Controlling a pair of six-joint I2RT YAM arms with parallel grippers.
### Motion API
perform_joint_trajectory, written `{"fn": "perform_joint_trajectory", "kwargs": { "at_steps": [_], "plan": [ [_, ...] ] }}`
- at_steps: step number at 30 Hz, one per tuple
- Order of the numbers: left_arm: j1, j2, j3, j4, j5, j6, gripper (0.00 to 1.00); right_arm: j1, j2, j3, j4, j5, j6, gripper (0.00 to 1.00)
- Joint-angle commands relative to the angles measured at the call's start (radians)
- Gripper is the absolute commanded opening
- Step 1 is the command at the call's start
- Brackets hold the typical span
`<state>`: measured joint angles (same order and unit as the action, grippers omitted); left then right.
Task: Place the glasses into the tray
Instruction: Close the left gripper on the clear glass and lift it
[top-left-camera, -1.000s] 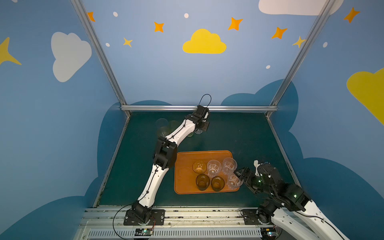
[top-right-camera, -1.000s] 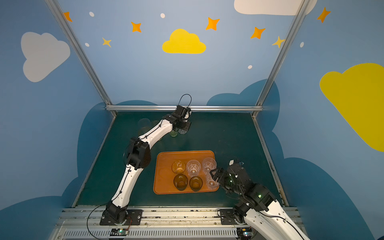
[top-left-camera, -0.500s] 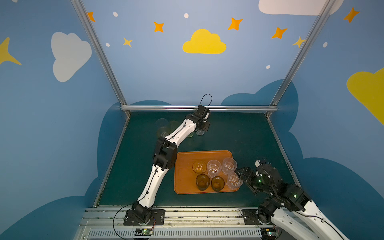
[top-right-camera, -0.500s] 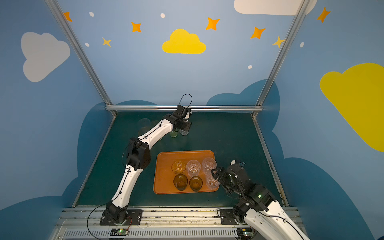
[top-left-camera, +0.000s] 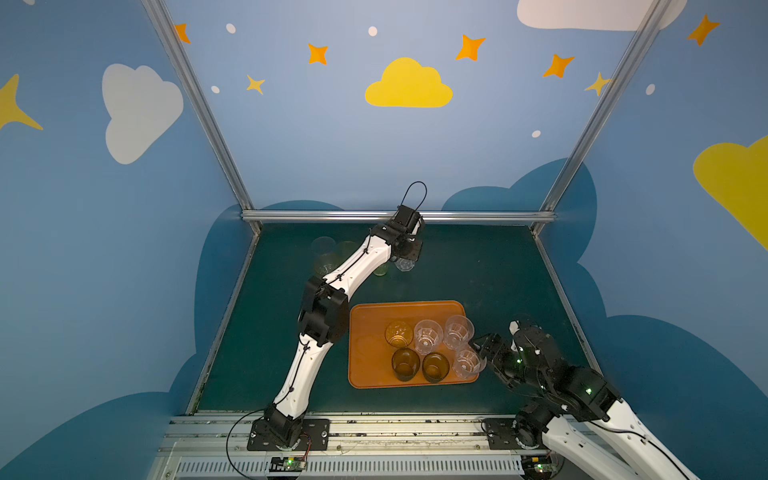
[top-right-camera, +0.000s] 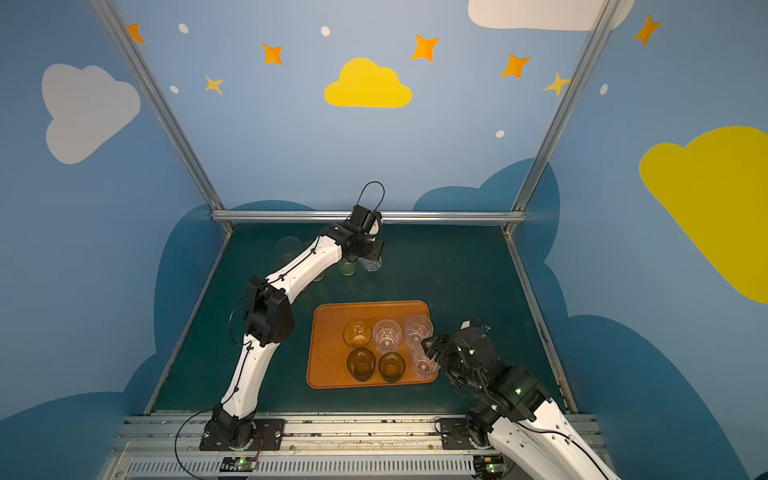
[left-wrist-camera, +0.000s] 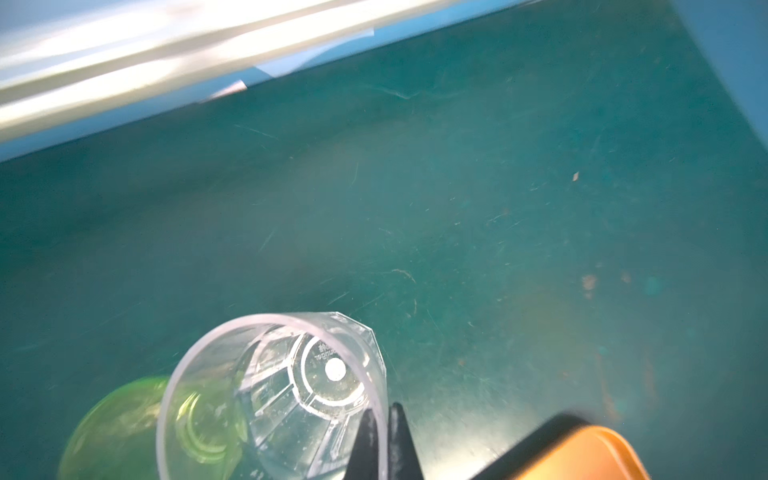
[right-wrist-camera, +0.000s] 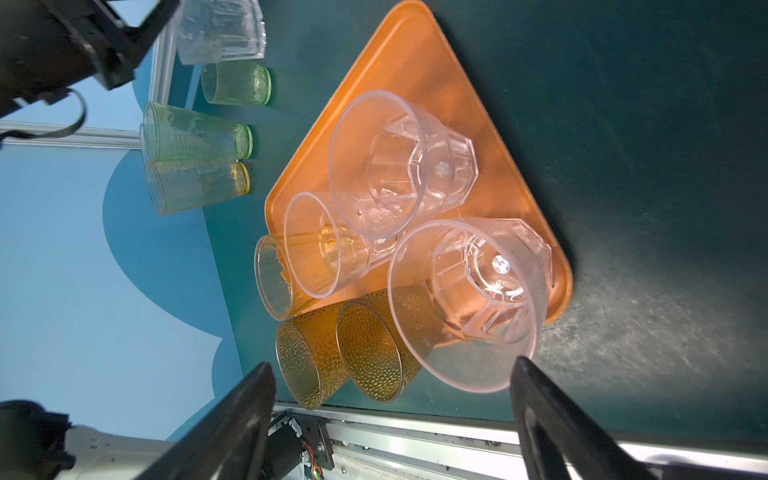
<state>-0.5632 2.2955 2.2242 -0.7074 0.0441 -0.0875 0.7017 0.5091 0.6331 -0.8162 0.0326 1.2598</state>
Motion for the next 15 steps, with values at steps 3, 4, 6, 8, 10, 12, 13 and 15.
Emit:
{"fn": "perform_joint_trajectory", "kwargs": {
  "at_steps": [3, 4, 6, 8, 10, 12, 13, 15],
  "plan": [
    [-0.009, -0.128, -0.066, 0.024, 0.015, -0.041, 0.04, -0.003, 0.005, 0.033, 0.027, -0.013, -0.008, 0.87],
    [-0.013, -0.144, -0.075, 0.02, 0.008, -0.041, 0.04, -0.004, 0.004, 0.034, 0.033, -0.014, -0.009, 0.87],
    [-0.023, -0.172, -0.092, 0.007, -0.015, -0.045, 0.04, -0.004, 0.003, 0.034, 0.044, -0.017, -0.021, 0.87],
    [-0.033, -0.205, -0.122, -0.003, -0.035, -0.053, 0.04, -0.004, 0.004, 0.034, 0.045, -0.012, -0.029, 0.87],
    [-0.039, -0.246, -0.168, 0.004, -0.042, -0.062, 0.04, -0.004, 0.003, 0.033, 0.045, -0.01, -0.03, 0.87],
    [-0.048, -0.29, -0.218, 0.011, -0.044, -0.075, 0.04, -0.004, 0.006, 0.03, 0.058, -0.031, -0.011, 0.87],
    [-0.052, -0.308, -0.237, 0.011, -0.044, -0.079, 0.04, -0.004, 0.009, 0.028, 0.068, -0.04, -0.014, 0.87],
    [-0.063, -0.348, -0.275, 0.012, -0.056, -0.083, 0.04, -0.004, 0.023, 0.033, 0.07, -0.058, -0.019, 0.87]
  ]
}}
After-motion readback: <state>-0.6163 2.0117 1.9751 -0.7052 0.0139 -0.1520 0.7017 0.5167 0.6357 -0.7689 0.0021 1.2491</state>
